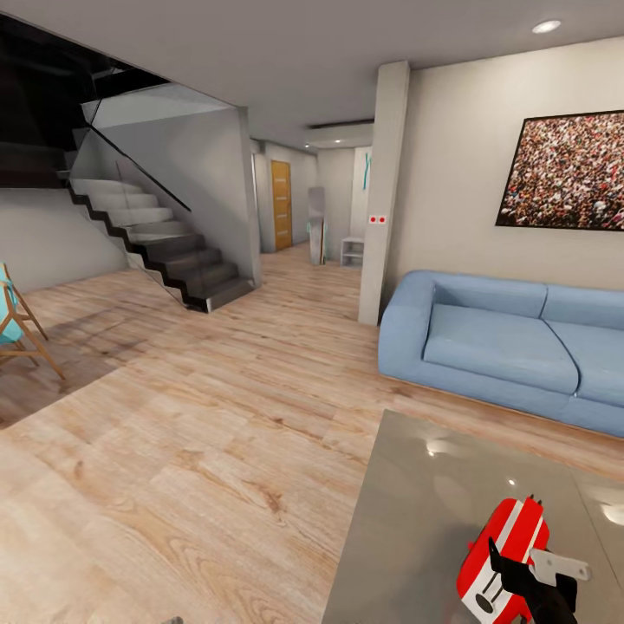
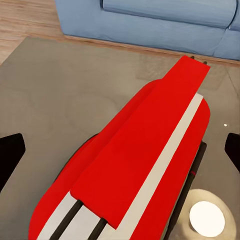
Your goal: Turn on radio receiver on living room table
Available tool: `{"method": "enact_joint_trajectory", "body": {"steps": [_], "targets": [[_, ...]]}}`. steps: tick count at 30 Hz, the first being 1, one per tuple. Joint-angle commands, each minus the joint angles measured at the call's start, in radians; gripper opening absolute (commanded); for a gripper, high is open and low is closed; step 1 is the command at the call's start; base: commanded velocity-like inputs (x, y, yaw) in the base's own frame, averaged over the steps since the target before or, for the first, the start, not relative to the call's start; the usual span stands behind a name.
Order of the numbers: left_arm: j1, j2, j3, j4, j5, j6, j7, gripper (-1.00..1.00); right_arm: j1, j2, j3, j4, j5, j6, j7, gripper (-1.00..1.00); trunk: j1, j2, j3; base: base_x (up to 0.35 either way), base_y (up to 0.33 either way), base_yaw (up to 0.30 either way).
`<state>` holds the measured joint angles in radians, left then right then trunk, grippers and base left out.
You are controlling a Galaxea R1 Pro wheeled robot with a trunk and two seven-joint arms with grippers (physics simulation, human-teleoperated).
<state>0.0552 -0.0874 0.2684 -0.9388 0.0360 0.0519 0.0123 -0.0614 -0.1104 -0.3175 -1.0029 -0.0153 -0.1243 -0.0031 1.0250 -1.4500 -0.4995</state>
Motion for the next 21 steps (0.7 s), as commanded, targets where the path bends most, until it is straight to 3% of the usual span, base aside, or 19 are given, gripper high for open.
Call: {"method": "enact_joint_trajectory", "body": {"steps": [1,11,21], "targets": [[0.0,0.0,0.0,0.0,0.0,0.0,0.0,1.0,0.0,0.0,0.0,0.0,0.0,0.0,0.0,1.0,0.0,0.0,0.0,0.0,0.0,0.0],[0.0,0.0,0.0,0.0,0.0,0.0,0.0,1.0,0.0,0.0,0.0,0.0,0.0,0.0,0.0,1.0,0.0,0.0,0.0,0.0,0.0,-0.001],[0.0,0.0,0.0,0.0,0.0,0.0,0.0,1.0,0.0,0.0,0.0,0.0,-0.002,0.0,0.0,1.0,0.0,0.0,-0.013,0.0,0.0,-0.091]]}}
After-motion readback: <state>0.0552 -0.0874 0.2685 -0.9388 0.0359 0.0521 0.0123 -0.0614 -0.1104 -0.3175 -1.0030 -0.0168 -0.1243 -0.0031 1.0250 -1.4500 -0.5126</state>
